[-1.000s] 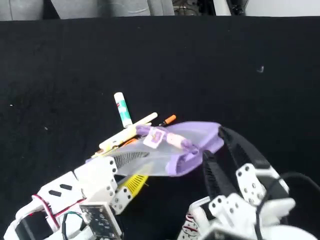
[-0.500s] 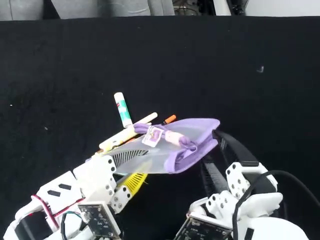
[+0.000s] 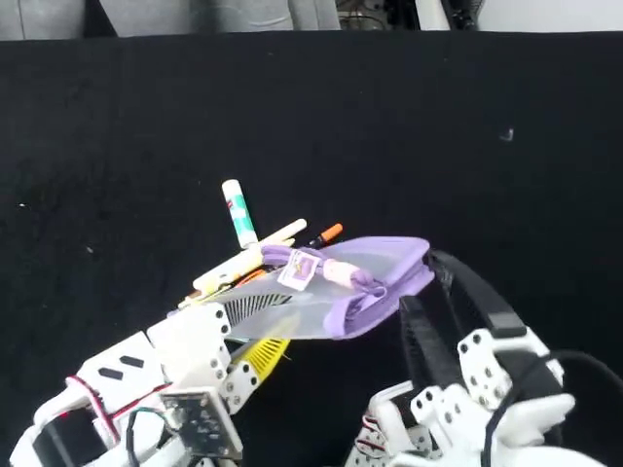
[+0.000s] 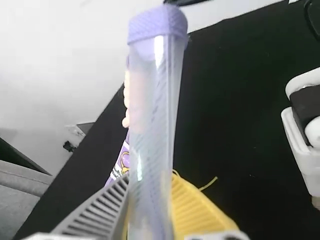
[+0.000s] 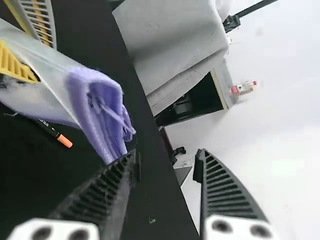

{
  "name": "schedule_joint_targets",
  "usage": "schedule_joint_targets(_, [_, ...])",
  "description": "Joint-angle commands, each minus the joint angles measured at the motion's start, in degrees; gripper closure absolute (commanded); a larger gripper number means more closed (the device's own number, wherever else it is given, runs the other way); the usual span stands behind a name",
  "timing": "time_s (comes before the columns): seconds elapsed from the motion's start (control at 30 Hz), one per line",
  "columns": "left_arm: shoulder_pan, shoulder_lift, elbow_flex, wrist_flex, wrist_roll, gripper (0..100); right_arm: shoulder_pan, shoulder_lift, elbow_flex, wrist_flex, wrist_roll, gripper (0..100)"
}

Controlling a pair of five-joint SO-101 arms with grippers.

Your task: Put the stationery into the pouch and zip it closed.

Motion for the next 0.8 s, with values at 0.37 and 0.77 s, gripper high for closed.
schedule_joint_targets(0.37, [0.57, -0.62, -0.40, 0.09, -0.35, 97, -10.55, 11.47, -6.55, 2.29, -9.93, 80.9])
schedule_joint_targets(0.77, [0.40, -0.62, -0.40, 0.09, -0.35, 97, -3.60, 9.27, -1.71, 2.29, -5.27, 80.8])
